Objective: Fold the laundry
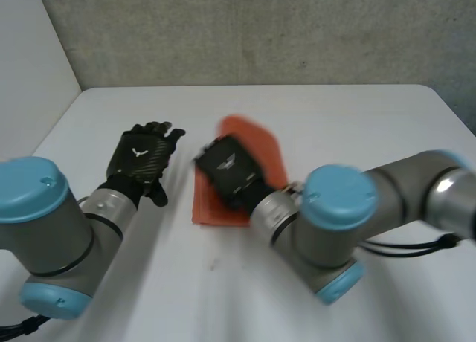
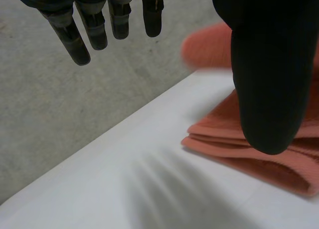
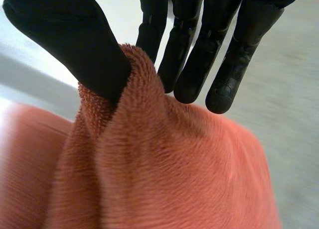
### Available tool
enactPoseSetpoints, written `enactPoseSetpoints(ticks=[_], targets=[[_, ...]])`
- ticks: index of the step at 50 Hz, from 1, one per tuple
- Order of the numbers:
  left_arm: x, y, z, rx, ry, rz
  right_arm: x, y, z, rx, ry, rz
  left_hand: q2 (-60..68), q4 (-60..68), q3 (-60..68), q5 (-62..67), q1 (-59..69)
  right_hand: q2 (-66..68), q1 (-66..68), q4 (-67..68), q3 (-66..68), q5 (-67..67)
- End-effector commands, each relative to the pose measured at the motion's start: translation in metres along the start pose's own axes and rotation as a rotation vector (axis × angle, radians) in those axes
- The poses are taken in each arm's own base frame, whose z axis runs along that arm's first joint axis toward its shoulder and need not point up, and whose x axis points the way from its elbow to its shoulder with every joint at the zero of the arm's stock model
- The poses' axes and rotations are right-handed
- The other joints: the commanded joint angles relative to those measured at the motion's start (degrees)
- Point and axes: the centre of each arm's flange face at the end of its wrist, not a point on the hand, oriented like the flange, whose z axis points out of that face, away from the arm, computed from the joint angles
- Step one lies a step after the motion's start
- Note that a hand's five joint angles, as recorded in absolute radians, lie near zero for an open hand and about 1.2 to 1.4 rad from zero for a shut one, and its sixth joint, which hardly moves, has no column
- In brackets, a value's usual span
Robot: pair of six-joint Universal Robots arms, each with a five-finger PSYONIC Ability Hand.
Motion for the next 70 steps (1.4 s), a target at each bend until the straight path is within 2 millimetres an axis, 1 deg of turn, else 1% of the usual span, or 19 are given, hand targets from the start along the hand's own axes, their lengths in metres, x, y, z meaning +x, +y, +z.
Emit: enactPoseSetpoints(ticks=[1, 4, 7, 9, 11, 18, 27, 34, 40, 44, 50, 53, 55, 59, 60, 61, 62, 63, 70], targets=[[-0.01, 0.006, -0.003, -0.023, -0.026, -0.012, -0.061, 0.021, -0.003, -0.096, -0.201, 0.058, 0.83, 0.71, 0.83, -1.21, 0.02, 12.24, 24.63, 11.74, 12.13, 13.47], [-0.011, 0.004, -0.001, -0.014, -0.027, -0.015, -0.056, 0.023, -0.001, -0.132, -0.164, 0.058, 0.83, 0.71, 0.83, -1.21, 0.02, 12.24, 24.63, 11.74, 12.13, 13.47], [-0.011, 0.002, 0.002, -0.004, -0.026, -0.015, -0.042, 0.009, 0.001, -0.121, -0.092, 0.06, 0.83, 0.71, 0.83, -1.21, 0.02, 12.24, 24.63, 11.74, 12.13, 13.47], [-0.01, 0.0, 0.004, 0.006, -0.022, -0.014, -0.019, -0.008, 0.002, -0.101, 0.006, 0.086, 0.83, 0.71, 0.83, -1.21, 0.02, -40.43, -28.03, -40.93, -40.53, -39.19], [-0.009, -0.004, 0.007, 0.022, -0.02, -0.014, -0.004, -0.015, 0.002, -0.098, 0.062, 0.108, 0.83, 0.71, 0.83, -1.21, 0.02, -48.69, -36.29, -49.18, -48.79, -47.45], [-0.002, -0.017, 0.024, 0.072, -0.001, -0.066, 0.026, -0.025, -0.004, -0.1, 0.187, 0.221, 1.0, 0.87, 1.0, -1.04, 0.19, -53.14, -40.74, -53.64, -53.24, -51.9], [0.021, -0.024, 0.019, 0.045, 0.071, -0.163, 0.053, -0.017, -0.002, -0.148, 0.227, 0.338, 1.51, 1.38, 1.51, -0.53, 0.7, -53.31, -40.91, -53.81, -53.41, -52.07], [0.044, 0.001, 0.018, -0.098, 0.121, -0.175, 0.059, 0.021, 0.008, -0.285, 0.189, 0.405, 1.67, 1.55, 1.67, -0.36, 0.86, -57.76, -45.37, -58.26, -57.87, -56.53], [0.044, 0.024, 0.024, -0.18, 0.064, -0.166, 0.063, 0.053, 0.012, -0.379, 0.185, 0.435, 1.84, 1.71, 1.84, -0.2, 1.03, -57.76, -45.37, -58.26, -57.87, -56.53], [0.043, 0.039, 0.027, -0.243, 0.025, -0.151, 0.067, 0.063, 0.013, -0.402, 0.195, 0.441, 1.51, 1.38, 1.51, -0.53, 0.7, -57.76, -45.37, -58.26, -57.87, -56.53], [0.04, 0.033, 0.026, -0.234, 0.019, -0.148, 0.084, 0.064, 0.012, -0.406, 0.229, 0.444, 1.34, 1.21, 1.34, -0.7, 0.53, -57.76, -45.37, -58.26, -57.87, -56.53], [0.037, 0.025, 0.025, -0.216, 0.015, -0.15, 0.092, 0.052, 0.011, -0.381, 0.242, 0.438, 1.17, 1.04, 1.17, -0.87, 0.36, -57.76, -45.37, -58.26, -57.87, -56.53], [0.032, 0.003, 0.022, -0.16, 0.01, -0.154, 0.098, 0.041, 0.011, -0.357, 0.254, 0.43, 0.84, 0.71, 0.84, -1.2, 0.02, -57.76, -45.37, -58.26, -57.87, -56.53], [0.024, -0.025, 0.02, -0.085, -0.002, -0.161, 0.118, -0.005, 0.006, -0.256, 0.296, 0.4, 0.83, 0.71, 0.83, -1.21, 0.02, -57.76, -45.37, -58.26, -57.87, -56.53], [0.018, -0.043, 0.018, -0.04, -0.014, -0.167, 0.128, -0.023, 0.001, -0.217, 0.325, 0.39, 0.83, 0.71, 0.83, -1.21, 0.02, -57.76, -45.37, -58.26, -57.87, -56.53], [0.012, -0.059, 0.015, 0.001, -0.024, -0.17, 0.128, -0.024, 0.001, -0.217, 0.325, 0.39, 0.67, 0.54, 0.67, -1.37, -0.14, -57.76, -45.37, -58.26, -57.87, -56.53], [0.012, -0.059, 0.015, 0.001, -0.024, -0.17, 0.137, -0.042, -0.005, -0.18, 0.366, 0.38, 0.67, 0.54, 0.67, -1.37, -0.14, -57.76, -45.37, -58.26, -57.87, -56.53], [0.007, -0.075, 0.011, 0.038, -0.033, -0.174, 0.147, -0.059, -0.013, -0.145, 0.415, 0.369, 0.67, 0.54, 0.67, -1.37, -0.14, -57.76, -45.37, -58.26, -57.87, -56.53], [-0.024, -0.121, -0.003, 0.134, -0.1, -0.189, 0.181, -0.095, -0.044, -0.052, 0.593, 0.329, 0.83, 0.71, 0.83, -1.21, 0.02, -57.76, -45.37, -58.26, -57.87, -56.53]])
